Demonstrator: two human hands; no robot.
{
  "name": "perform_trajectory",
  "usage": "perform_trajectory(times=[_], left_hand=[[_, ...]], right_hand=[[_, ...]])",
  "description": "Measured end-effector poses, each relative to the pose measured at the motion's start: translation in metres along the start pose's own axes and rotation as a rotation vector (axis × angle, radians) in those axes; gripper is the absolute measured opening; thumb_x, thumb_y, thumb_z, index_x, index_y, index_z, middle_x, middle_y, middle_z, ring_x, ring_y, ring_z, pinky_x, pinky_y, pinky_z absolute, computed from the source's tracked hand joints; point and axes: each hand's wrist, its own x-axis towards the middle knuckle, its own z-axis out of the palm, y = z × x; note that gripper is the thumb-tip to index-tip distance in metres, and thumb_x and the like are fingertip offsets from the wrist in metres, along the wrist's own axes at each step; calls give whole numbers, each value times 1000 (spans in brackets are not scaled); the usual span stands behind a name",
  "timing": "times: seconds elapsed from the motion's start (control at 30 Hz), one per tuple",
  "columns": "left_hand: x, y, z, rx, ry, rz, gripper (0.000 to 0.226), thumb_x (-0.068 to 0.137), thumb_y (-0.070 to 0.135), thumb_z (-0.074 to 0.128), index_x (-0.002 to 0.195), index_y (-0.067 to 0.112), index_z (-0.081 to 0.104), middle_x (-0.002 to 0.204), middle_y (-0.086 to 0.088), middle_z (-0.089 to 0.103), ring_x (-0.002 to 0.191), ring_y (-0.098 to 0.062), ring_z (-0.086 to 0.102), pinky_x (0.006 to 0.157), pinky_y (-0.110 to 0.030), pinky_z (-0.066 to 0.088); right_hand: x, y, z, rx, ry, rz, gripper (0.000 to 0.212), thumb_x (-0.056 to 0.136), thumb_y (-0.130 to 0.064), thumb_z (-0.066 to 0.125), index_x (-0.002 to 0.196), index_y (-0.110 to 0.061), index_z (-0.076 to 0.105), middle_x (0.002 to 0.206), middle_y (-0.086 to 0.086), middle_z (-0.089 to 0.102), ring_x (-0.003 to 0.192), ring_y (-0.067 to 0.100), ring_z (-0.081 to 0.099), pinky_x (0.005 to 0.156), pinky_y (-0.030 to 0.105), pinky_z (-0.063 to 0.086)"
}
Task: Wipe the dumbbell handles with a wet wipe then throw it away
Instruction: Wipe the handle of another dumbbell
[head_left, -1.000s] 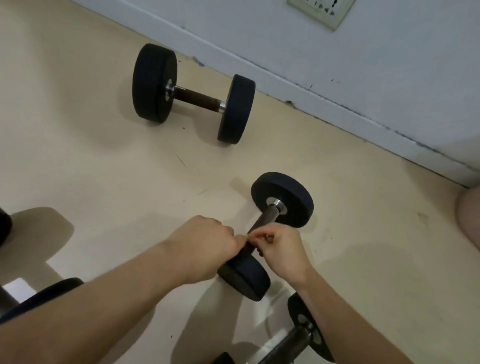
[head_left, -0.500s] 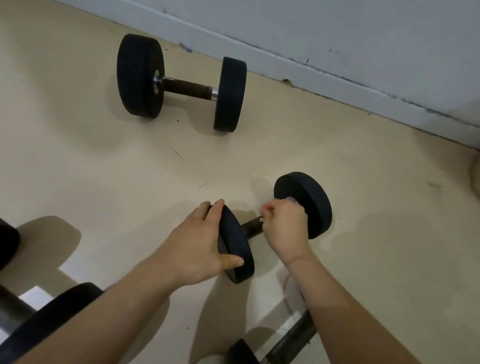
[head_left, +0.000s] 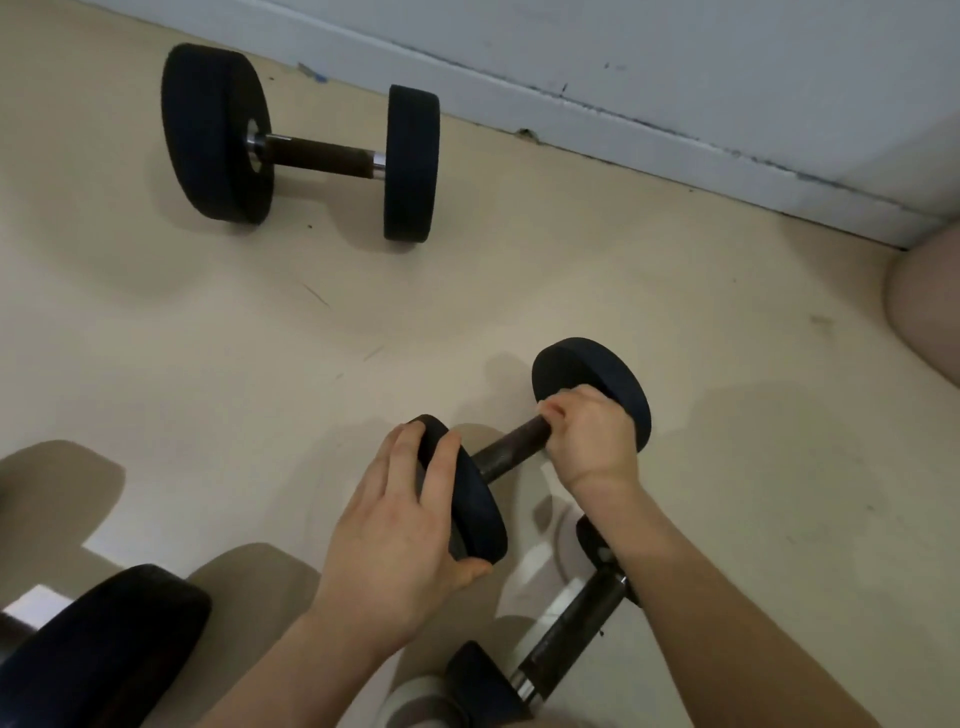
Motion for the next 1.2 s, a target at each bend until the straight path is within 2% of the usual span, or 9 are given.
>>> perform_trajectory(times=[0.2,0.3,0.43,0.53,0.63,0.8,0.87,1.0,1.2], left_hand=[[-6,7,4,54,20,16,115,44,58,86,136,8,37,133,-25,46,124,-42,48,94,-50,49],[-11,2,4,42,26,61,106,53,60,82,137,12,38,135,-22,46,124,-40,47,95,-53,48],[-4,-3,-3,-307,93,-47,70,66,55,73,126,29,49,135,0,43,123,-21,45,94,-35,46],[5,-3,-6,-473,36,-104,73,65,54,75,125,31,40,125,13,41,109,-6,45,84,-22,41],[6,-1,-7,-432,-3,-71,76,64,56,76,122,31,35,113,18,37,100,-6,45,77,-20,39],[1,5,-1,-315,-18,-35,84,54,63,76,119,32,34,125,6,37,115,-18,40,91,-30,44],[-3,10,-1,-240,-45,-26,87,53,67,73,122,34,31,130,5,33,119,-19,34,95,-33,44],[-10,23,1,-181,-31,-30,87,53,70,70,121,36,28,132,5,26,123,-18,26,98,-31,40],[-12,22,2,-220,-38,-45,85,54,69,70,122,37,30,134,6,26,125,-17,26,98,-29,39]], right_hand=[[-41,-28,14,100,-55,-185,12,75,0,64,78,-9,72,77,7,64,68,25,62,66,26,51],[-14,12,6,-9,65,21,15,83,-6,57,83,-11,71,89,7,63,76,25,61,72,29,51],[-45,-18,21,55,-15,-83,14,77,-3,60,81,-12,70,86,5,64,78,25,62,73,30,51],[-37,-8,17,9,-86,-161,16,76,-4,60,85,-13,70,88,6,63,80,27,62,70,31,51],[-17,18,4,-124,-2,48,16,81,-8,54,88,-14,68,94,4,59,84,24,59,71,28,45],[-34,-17,16,-67,-232,-252,21,75,-1,59,88,-12,72,92,9,64,91,30,59,80,35,48],[-21,-5,0,-177,-255,-193,20,77,-3,57,88,-14,70,97,7,62,94,27,57,82,33,47],[-30,17,-9,-261,-132,5,16,80,-8,57,91,-14,66,97,3,57,90,21,56,80,31,47],[-53,28,10,-26,16,-71,20,73,1,62,84,-13,72,83,3,64,77,21,62,71,32,52]])
